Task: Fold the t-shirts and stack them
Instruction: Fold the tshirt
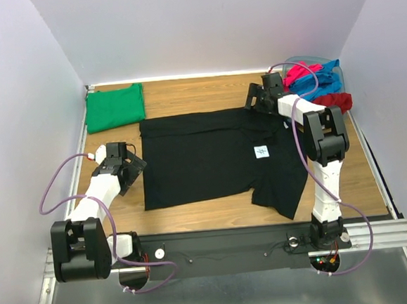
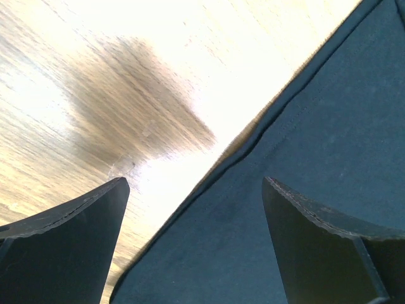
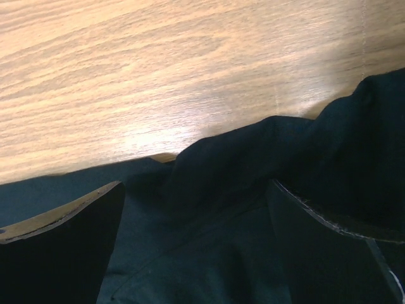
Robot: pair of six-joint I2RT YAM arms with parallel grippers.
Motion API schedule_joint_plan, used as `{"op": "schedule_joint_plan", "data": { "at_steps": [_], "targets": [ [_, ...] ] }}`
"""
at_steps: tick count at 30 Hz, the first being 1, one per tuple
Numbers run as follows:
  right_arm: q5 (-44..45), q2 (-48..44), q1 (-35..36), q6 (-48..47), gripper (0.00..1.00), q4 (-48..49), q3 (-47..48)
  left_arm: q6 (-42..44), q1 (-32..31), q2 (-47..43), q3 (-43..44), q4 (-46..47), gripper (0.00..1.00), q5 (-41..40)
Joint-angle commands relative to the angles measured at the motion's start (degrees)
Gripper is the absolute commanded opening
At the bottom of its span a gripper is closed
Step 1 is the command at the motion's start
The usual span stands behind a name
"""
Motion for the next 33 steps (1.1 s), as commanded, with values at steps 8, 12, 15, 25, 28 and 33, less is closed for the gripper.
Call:
{"op": "schedule_joint_plan", "data": {
  "at_steps": [8, 12, 15, 25, 28, 33],
  "targets": [
    [-9.83, -3.87, 0.11, -0.92, 1.00, -1.65, 2.61, -1.15, -0.13, -3.42, -5.74, -0.77, 0.98, 6.63],
    [-10.27, -7.56, 0.64, -1.80, 1.00, -1.74, 2.17, -4.66, -3.20, -7.03, -8.48, -2.87, 0.98, 6.73],
    [-9.92, -9.94, 0.64, -1.72, 1.00, -1.82, 1.11, -7.74, -7.24, -7.82, -8.31, -6.47, 0.98, 4.80],
    [-9.30, -14.42, 0.64, -1.89, 1.00, -2.17, -2.22, -15.30, -16.30, -8.70, -7.60, -12.72, 0.99, 3.66],
    [-9.30, -16.78, 0.64, -1.72, 1.00, -2.26, -4.59, -15.48, -16.74, -7.83, -7.25, -12.90, 0.99, 3.39],
    [-8.25, -22.94, 0.64, -0.58, 1.00, -2.53, -9.77, -14.95, -16.83, -7.47, -6.72, -13.25, 0.98, 1.64]
  ]
}}
